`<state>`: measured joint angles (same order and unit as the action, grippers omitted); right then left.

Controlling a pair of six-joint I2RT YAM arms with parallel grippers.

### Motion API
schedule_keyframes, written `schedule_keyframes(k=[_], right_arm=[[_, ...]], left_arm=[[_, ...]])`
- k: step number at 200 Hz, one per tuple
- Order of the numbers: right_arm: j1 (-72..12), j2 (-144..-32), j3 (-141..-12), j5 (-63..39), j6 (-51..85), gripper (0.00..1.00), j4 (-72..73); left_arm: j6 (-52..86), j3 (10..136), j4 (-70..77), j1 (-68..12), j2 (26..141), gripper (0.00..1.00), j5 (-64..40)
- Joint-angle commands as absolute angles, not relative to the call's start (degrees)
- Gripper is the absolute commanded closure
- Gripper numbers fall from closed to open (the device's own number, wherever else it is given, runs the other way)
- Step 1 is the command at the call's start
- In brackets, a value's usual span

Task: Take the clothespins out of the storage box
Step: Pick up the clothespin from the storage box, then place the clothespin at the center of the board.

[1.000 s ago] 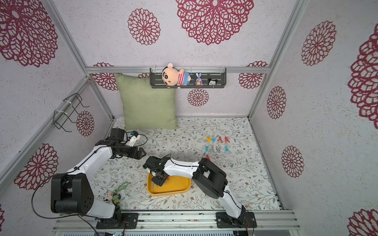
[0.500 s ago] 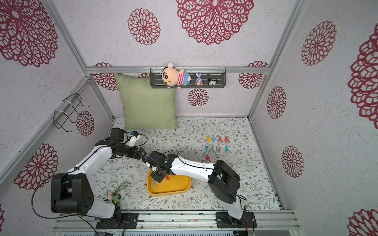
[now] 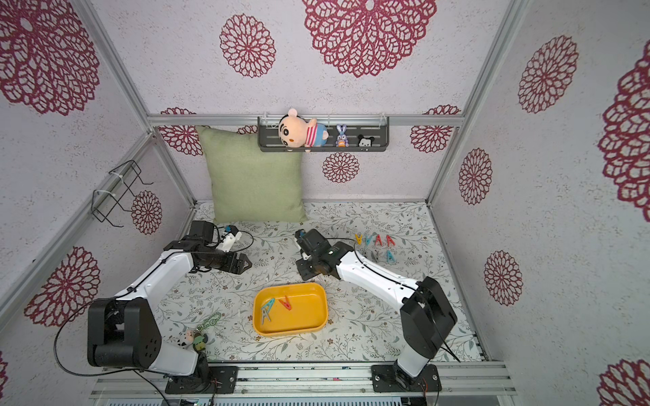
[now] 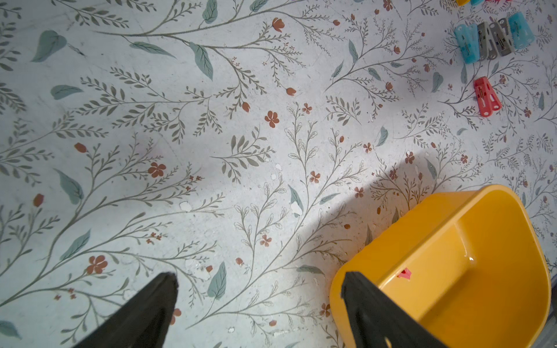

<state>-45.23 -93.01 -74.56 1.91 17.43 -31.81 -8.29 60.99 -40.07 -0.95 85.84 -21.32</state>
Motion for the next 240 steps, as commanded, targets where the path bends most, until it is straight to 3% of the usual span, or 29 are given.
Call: schedule_keyframes(k=[1,59,104,240], right_arm=[[-39.67,-88.47,-70.78,4.3,22.18,1.0,-35.66],[-22.43,-84.02,-61.47,2.32,22.27,1.0,-34.37],[-15.67,-87.93,-62.26,4.04,18.72,1.0,-35.42],[-13.61,-102.39,-65.32,0.36,12.25,1.0,-31.01]], left_arm=[[-8.35,60.99,-39.64,-0.53,85.86,0.06,-21.93],[-8.34,60.95,-39.74,-0.53,85.69,0.06,-22.07],[-8.3,60.92,-39.7,-0.54,85.51,0.06,-22.15],[-8.33,60.99,-39.79,-0.53,85.08,0.06,-22.41]])
